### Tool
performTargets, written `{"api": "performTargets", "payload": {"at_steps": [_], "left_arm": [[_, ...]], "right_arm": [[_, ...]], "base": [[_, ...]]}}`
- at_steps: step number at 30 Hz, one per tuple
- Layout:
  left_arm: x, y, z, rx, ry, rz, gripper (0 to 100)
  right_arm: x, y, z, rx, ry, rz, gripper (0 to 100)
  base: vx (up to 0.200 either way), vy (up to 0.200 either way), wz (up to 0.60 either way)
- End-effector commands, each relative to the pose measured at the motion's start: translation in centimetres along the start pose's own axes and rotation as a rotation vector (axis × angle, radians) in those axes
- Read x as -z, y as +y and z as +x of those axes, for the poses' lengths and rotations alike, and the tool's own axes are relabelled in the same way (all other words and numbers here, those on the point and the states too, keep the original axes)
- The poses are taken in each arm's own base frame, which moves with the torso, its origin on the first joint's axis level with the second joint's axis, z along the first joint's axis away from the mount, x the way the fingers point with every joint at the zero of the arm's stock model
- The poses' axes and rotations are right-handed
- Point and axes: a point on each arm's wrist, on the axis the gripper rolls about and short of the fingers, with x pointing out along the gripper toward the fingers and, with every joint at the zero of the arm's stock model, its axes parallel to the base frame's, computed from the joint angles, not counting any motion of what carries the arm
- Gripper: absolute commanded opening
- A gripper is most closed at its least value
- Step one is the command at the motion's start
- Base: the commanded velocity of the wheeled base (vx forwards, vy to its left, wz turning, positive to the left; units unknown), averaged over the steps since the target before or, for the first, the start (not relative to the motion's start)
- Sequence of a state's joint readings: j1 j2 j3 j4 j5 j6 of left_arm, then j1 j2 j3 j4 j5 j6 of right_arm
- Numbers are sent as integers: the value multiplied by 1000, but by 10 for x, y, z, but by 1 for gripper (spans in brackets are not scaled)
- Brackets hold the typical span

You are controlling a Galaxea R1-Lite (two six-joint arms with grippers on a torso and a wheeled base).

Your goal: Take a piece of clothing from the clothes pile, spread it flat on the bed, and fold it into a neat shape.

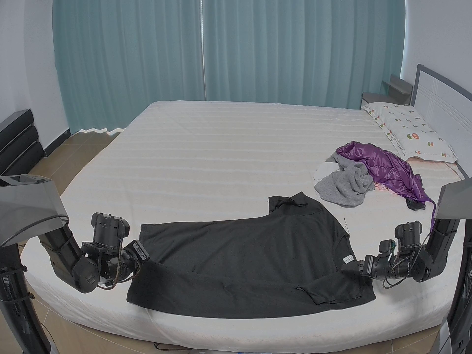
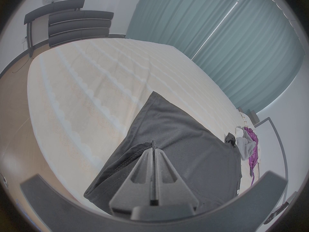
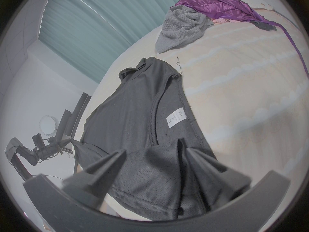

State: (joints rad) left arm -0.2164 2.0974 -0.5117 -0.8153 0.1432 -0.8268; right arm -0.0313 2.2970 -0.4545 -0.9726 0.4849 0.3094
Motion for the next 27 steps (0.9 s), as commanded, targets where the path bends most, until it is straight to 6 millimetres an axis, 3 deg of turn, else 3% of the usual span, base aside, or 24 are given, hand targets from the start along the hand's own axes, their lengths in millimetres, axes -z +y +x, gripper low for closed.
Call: {"api": "performTargets", "payload": {"at_steps": [1, 10, 13, 25, 27], "left_arm": [[0, 0, -1, 0, 0, 1, 0], [3, 2, -4, -6, 8, 5, 0], [-1, 2, -10, 3, -6, -2, 0], [0, 10, -43, 9, -13, 3, 0], [0, 10, -43, 9, -13, 3, 0]], "right_arm": [[4, -3, 4, 22, 14, -10, 0], [5, -2, -5, 51, -2, -49, 0], [-4, 2, -24, 46, -63, -32, 0], [11, 21, -75, -27, -94, -6, 0], [11, 21, -75, -27, -94, -6, 0]], "base": [[0, 0, 0], [0, 0, 0], [0, 0, 0], [0, 0, 0], [0, 0, 0]]}}
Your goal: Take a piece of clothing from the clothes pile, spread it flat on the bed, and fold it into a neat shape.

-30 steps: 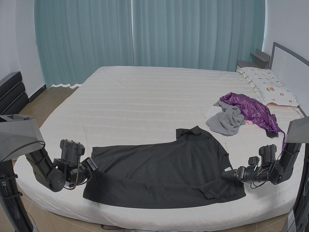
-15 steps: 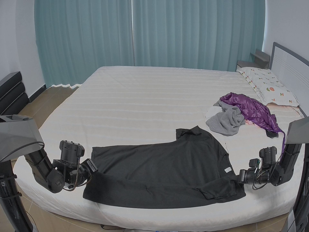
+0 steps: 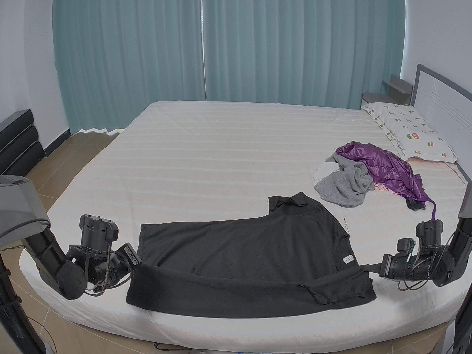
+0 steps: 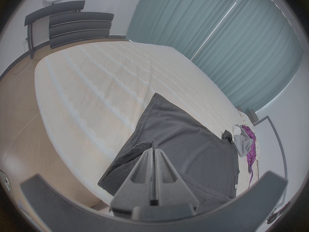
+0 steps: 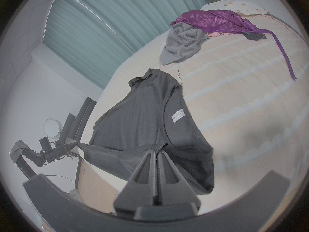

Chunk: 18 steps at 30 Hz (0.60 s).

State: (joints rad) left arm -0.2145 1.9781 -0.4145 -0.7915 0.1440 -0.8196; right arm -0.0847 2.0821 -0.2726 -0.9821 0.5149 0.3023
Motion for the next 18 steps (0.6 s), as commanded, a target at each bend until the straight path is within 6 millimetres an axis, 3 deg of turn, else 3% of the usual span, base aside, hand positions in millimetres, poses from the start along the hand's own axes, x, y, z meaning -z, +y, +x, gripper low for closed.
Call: {"api": "performTargets", "payload": {"at_steps": [1, 7, 18], "left_arm": [[3, 6, -16, 0, 0, 10, 0], [7, 13, -26, -4, 6, 12, 0], [13, 23, -46, -1, 13, 9, 0]], "right_arm": [[1, 15, -30, -37, -63, -14, 0], [8, 23, -50, -45, -88, -15, 0], [19, 24, -65, -32, -99, -3, 0]], "base": [[0, 0, 0], [0, 0, 0], [0, 0, 0]]}}
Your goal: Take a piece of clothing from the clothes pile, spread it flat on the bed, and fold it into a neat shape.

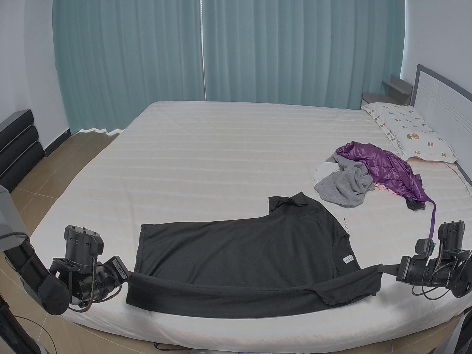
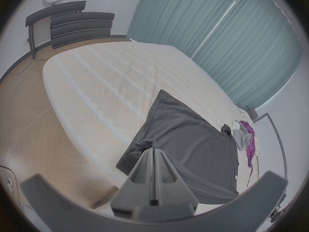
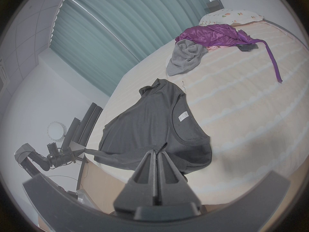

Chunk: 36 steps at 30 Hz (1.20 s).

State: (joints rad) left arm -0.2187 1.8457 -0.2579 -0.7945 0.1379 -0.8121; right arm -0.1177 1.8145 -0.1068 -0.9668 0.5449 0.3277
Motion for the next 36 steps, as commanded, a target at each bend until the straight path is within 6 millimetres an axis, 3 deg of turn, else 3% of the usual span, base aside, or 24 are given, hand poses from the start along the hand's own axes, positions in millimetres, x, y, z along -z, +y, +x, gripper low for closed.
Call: {"api": "performTargets", "payload": {"at_steps": [1, 14, 24, 36], "left_arm": [[2, 4, -10, 7, -6, -4, 0], [15, 18, -20, -28, 37, 7, 0], [20, 23, -21, -45, 57, 14, 0], [5, 14, 19, -67, 63, -22, 0]], "right_arm": [[2, 2, -9, 2, -20, -3, 0], [19, 7, -24, 6, -11, -9, 0], [16, 7, -24, 3, -18, -12, 0], [-8, 2, 20, 10, 19, -29, 0]], "base": [[0, 0, 0], [0, 0, 0], [0, 0, 0], [0, 0, 0]]}}
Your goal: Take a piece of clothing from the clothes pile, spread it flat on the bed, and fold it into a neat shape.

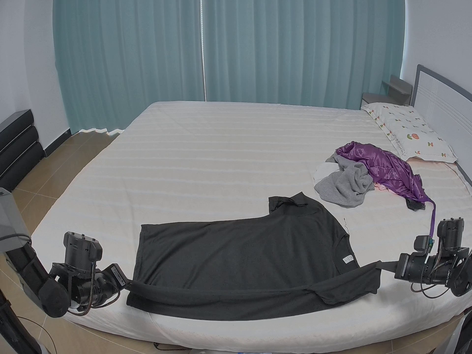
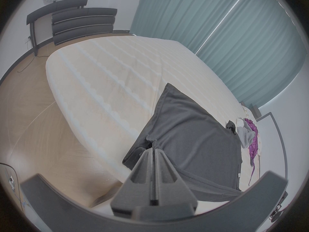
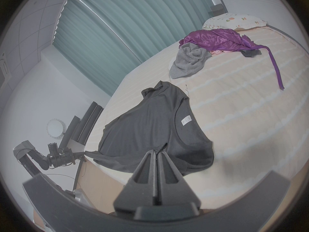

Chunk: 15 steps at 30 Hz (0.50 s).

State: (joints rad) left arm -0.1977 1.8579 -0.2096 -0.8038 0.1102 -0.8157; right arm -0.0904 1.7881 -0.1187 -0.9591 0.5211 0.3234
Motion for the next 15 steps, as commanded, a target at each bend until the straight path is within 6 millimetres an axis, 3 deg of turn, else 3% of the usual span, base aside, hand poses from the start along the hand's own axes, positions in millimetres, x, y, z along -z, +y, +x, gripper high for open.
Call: {"api": "performTargets", "payload": {"at_steps": [1, 15], "left_arm": [[-3, 0, 26, -47, 23, -11, 0], [-12, -3, 65, -83, 29, -24, 0]], "right_arm": [[-8, -8, 29, 28, 36, 3, 0], [-23, -30, 77, 72, 67, 23, 0]], "base": [[0, 0, 0], [0, 0, 0]]}}
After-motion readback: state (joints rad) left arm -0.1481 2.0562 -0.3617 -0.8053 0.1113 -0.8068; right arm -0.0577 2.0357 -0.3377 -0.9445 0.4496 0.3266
